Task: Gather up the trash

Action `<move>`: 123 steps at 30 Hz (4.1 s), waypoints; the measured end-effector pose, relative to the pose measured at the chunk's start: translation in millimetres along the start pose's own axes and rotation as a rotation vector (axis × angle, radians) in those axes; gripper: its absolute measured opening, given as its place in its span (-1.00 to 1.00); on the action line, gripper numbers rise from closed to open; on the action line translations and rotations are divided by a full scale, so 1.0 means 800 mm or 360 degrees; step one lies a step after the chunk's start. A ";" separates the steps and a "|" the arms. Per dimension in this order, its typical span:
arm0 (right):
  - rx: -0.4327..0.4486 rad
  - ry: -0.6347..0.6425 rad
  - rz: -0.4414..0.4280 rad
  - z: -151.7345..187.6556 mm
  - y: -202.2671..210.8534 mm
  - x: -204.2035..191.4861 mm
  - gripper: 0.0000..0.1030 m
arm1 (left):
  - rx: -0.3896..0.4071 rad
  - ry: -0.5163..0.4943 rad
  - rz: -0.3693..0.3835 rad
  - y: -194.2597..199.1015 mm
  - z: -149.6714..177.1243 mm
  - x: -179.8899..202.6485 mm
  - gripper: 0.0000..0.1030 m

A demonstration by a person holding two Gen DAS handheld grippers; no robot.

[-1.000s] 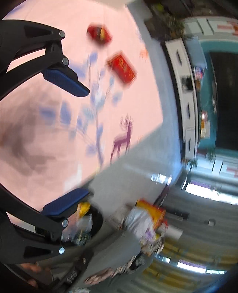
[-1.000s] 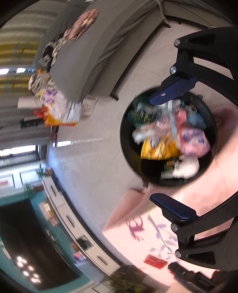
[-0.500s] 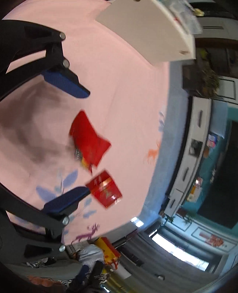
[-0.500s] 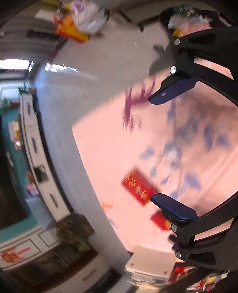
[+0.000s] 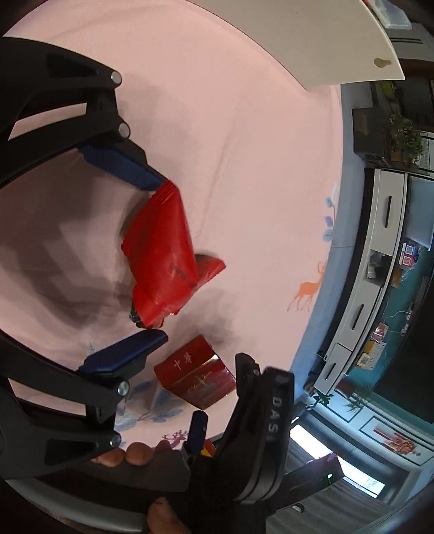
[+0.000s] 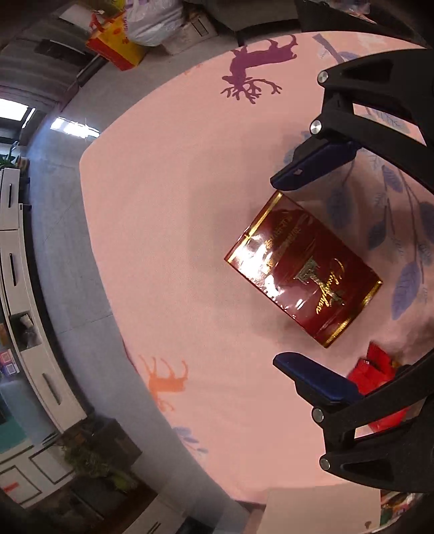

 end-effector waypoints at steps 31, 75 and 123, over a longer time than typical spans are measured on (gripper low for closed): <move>0.0351 0.0066 -0.0278 0.098 0.150 0.126 0.19 | 0.0090 -0.0300 0.0332 0.130 0.041 0.124 -0.93; 0.0393 -0.0876 0.0021 0.303 0.181 0.618 0.19 | -0.0408 -0.1188 0.0430 0.002 0.389 0.582 -0.93; 0.0687 -0.0827 0.0250 0.326 0.280 0.610 0.93 | -0.0029 -0.0945 0.0669 0.167 0.331 0.550 0.93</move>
Point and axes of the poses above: each gripper's, at about its wrist camera, not at the fingertips, and y roughly against the way its jaws point, x to its right, z to its underside, the point moved 9 cm from there along -y, roughly the way its jaws point, and after that the axes turned 10 degrees about -x, right-handed, at the moved point
